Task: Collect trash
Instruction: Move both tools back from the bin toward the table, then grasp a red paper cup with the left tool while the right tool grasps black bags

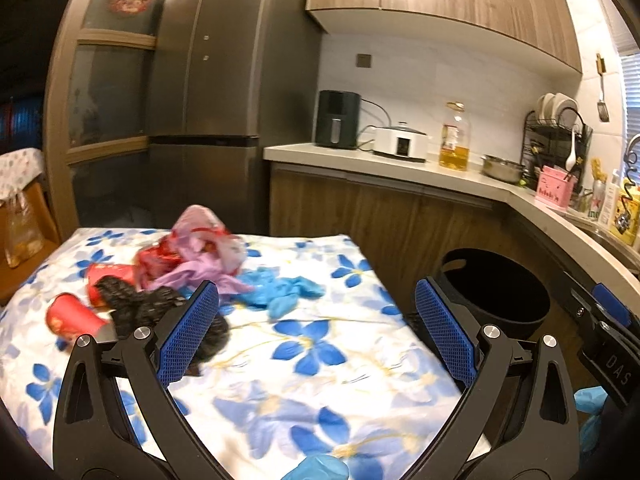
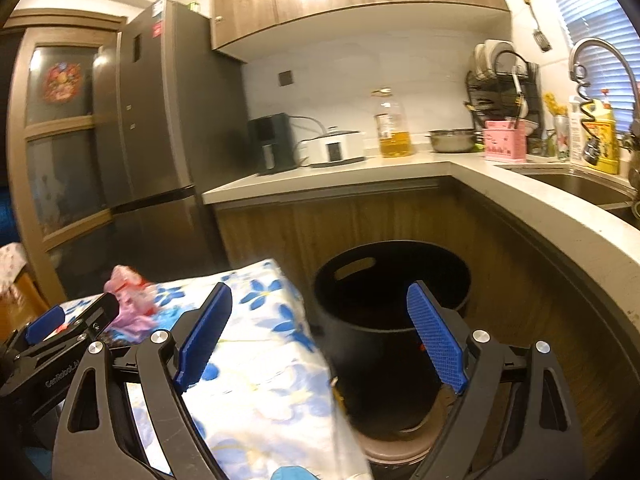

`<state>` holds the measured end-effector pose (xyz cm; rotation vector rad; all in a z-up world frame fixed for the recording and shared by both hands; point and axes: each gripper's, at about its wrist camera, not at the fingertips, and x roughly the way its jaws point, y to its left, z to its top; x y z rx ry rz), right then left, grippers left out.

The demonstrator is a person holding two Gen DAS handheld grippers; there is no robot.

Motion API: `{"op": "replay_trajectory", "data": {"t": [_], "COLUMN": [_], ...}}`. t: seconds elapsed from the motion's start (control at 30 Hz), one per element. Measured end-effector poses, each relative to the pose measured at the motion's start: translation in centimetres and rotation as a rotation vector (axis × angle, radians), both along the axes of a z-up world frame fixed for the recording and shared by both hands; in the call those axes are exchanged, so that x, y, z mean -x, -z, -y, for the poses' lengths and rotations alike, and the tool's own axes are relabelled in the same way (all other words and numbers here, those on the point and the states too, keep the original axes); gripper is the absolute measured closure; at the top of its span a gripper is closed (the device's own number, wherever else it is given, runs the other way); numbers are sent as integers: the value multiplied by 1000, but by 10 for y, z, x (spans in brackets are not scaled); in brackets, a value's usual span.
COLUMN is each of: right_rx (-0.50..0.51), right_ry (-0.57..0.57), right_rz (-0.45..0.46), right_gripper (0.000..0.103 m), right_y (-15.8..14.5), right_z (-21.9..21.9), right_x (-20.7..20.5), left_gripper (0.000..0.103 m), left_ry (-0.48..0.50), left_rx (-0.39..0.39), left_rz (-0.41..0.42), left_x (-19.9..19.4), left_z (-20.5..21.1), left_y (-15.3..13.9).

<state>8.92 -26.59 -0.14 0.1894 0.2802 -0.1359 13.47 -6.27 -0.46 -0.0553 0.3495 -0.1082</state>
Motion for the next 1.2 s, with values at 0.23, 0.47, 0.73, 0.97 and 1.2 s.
{"op": "replay_trajectory", "data": {"t": [0.23, 0.47, 0.73, 0.97, 1.2], "right_rx": [13, 9, 28, 38, 62], "right_ry": [-79, -156, -263, -348, -447], "right_rz": [3, -34, -75, -123, -157], "right_gripper": [16, 16, 16, 16, 16], "right_y": [4, 20, 41, 59, 74], "right_z": [-36, -66, -108, -144, -188], "right_x": [-1, -11, -26, -44, -68], "left_gripper": [6, 6, 6, 6, 6], "left_ry": [-74, -154, -246, -329, -391], "left_rx": [5, 16, 19, 47, 65], "left_rz": [-4, -26, -45, -72, -78], "left_x": [15, 23, 28, 29, 27], "left_z": [-36, -73, -112, -150, -178], "left_y": [10, 25, 44, 59, 67]}}
